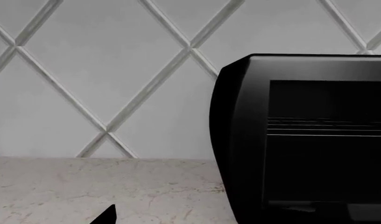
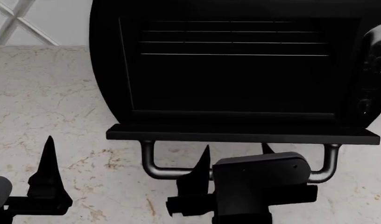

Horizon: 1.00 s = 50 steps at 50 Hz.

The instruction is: Close the toaster oven door.

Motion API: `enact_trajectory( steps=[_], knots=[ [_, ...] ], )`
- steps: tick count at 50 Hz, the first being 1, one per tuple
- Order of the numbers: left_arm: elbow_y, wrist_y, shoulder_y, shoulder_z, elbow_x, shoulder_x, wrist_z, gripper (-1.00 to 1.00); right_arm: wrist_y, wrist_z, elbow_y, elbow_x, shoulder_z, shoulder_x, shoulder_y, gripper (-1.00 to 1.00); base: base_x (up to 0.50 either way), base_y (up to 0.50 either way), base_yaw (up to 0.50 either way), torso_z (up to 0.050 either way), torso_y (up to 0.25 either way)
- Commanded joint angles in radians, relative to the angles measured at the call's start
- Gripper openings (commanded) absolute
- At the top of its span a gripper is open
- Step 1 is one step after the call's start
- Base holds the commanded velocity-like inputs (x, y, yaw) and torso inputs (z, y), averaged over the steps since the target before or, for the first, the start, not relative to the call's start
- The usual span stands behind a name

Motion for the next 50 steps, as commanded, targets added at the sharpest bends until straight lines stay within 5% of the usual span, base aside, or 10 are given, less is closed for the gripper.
enact_trajectory(
  steps=[1, 50],
  knots=[
    [0.0, -0.003, -0.006, 0.005, -0.004, -0.004, -0.005, 1.0, -0.007, -0.143, 0.055, -0.075, 0.043, 0.0, 0.157, 1.0, 0.02, 0.01, 0.02, 0.0, 0.0],
    [0.022, 0.001, 0.005, 0.014, -0.029, -0.021, -0.022, 1.0, 0.008, -0.21, 0.515, -0.12, -0.038, -0.031, 0.59, 1.0, 0.02, 0.01, 0.02, 0.001, 0.0]
  ],
)
